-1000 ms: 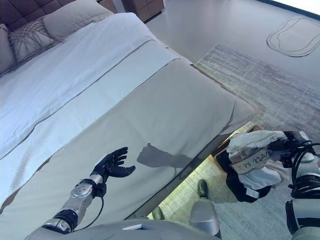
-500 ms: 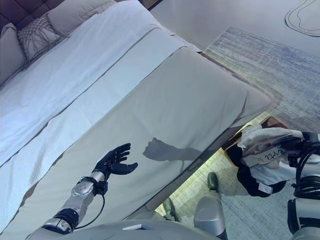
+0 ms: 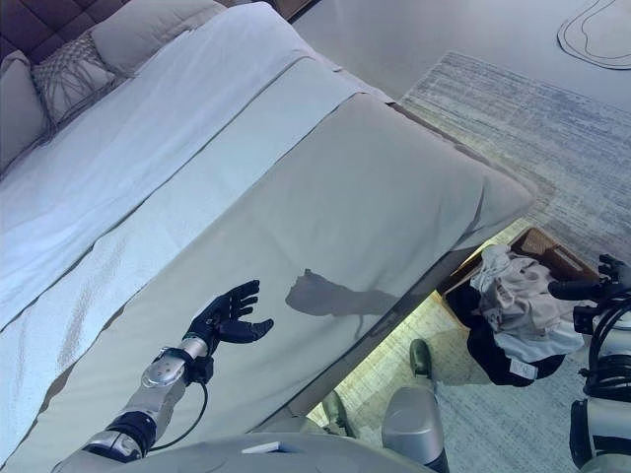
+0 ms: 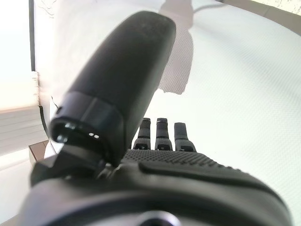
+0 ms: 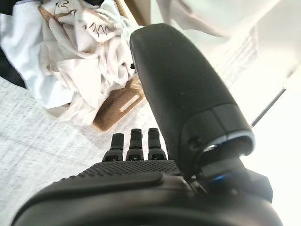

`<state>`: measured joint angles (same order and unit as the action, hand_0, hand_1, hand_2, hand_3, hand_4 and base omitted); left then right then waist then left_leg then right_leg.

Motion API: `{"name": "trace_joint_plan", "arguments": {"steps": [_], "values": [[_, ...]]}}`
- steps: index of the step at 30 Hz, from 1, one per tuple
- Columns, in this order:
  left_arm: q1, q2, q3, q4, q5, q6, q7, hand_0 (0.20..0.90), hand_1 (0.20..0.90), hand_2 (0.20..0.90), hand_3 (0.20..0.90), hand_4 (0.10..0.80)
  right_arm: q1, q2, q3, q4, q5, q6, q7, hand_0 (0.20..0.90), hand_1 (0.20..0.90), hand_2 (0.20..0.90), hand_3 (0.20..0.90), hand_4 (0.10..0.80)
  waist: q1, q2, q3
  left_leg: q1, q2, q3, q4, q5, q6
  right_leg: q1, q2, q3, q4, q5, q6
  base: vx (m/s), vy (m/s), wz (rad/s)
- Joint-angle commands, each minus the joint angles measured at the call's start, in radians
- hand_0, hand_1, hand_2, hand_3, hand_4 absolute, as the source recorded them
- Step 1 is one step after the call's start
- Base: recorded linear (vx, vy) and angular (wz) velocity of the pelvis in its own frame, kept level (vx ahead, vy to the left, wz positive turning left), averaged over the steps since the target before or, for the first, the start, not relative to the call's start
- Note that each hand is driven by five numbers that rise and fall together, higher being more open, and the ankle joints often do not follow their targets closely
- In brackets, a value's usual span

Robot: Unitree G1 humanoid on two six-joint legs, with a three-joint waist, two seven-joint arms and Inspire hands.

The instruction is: Pick up the clothes from the bed and place them into the basket

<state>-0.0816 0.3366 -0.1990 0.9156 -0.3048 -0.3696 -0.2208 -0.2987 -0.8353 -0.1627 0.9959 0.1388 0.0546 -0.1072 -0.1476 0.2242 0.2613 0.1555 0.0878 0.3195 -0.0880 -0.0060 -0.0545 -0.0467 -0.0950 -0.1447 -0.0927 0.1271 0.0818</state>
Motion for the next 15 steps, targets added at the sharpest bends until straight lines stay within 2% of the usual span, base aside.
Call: {"name": "trace_joint_plan", "arguments": {"steps": [1, 7, 12, 15], "values": [[0.006, 0.058, 0.055, -0.041, -0.054, -0.053, 0.032, 0.900, 0.900, 0.900, 0.900, 0.800, -0.004, 0.027, 0.003, -0.092, 0.032, -0.107, -0.058, 0.900, 0.900, 0.900, 0.900, 0.800, -0.012, -0.114, -0.103, -0.008, 0.022, -0.005, 0.072, -0.073, -0.031, 0.023, -0.025, 0.025, 0.096, -0.121, 0.026, 0.000, 0.000, 0.00], [0.012, 0.046, 0.053, -0.035, -0.062, -0.062, 0.043, 0.900, 0.900, 0.900, 0.900, 0.800, 0.026, 0.072, 0.004, -0.176, 0.075, -0.136, -0.089, 0.900, 0.900, 0.900, 0.900, 0.800, -0.015, -0.136, -0.123, 0.003, 0.030, -0.003, 0.060, -0.069, -0.028, 0.036, -0.015, 0.027, 0.100, -0.126, 0.024, 0.045, 0.018, 0.01], [0.015, 0.028, 0.064, -0.022, -0.068, -0.052, 0.072, 0.900, 0.900, 0.900, 0.900, 0.800, 0.087, 0.183, 0.025, -0.328, 0.113, -0.195, -0.115, 0.900, 0.900, 0.900, 0.900, 0.800, -0.019, -0.166, -0.138, 0.011, 0.039, -0.005, 0.054, -0.063, -0.030, 0.046, -0.006, 0.028, 0.109, -0.134, 0.023, 0.030, 0.010, 0.00], [0.022, 0.001, 0.068, -0.007, -0.070, -0.056, 0.084, 0.900, 0.900, 0.900, 0.900, 0.800, 0.144, 0.287, 0.072, -0.424, 0.103, -0.236, -0.129, 0.900, 0.900, 0.900, 0.900, 0.800, -0.022, -0.181, -0.141, 0.012, 0.042, -0.009, 0.051, -0.057, -0.027, 0.051, 0.000, 0.030, 0.116, -0.139, 0.020, 0.000, 0.000, 0.00]]}}
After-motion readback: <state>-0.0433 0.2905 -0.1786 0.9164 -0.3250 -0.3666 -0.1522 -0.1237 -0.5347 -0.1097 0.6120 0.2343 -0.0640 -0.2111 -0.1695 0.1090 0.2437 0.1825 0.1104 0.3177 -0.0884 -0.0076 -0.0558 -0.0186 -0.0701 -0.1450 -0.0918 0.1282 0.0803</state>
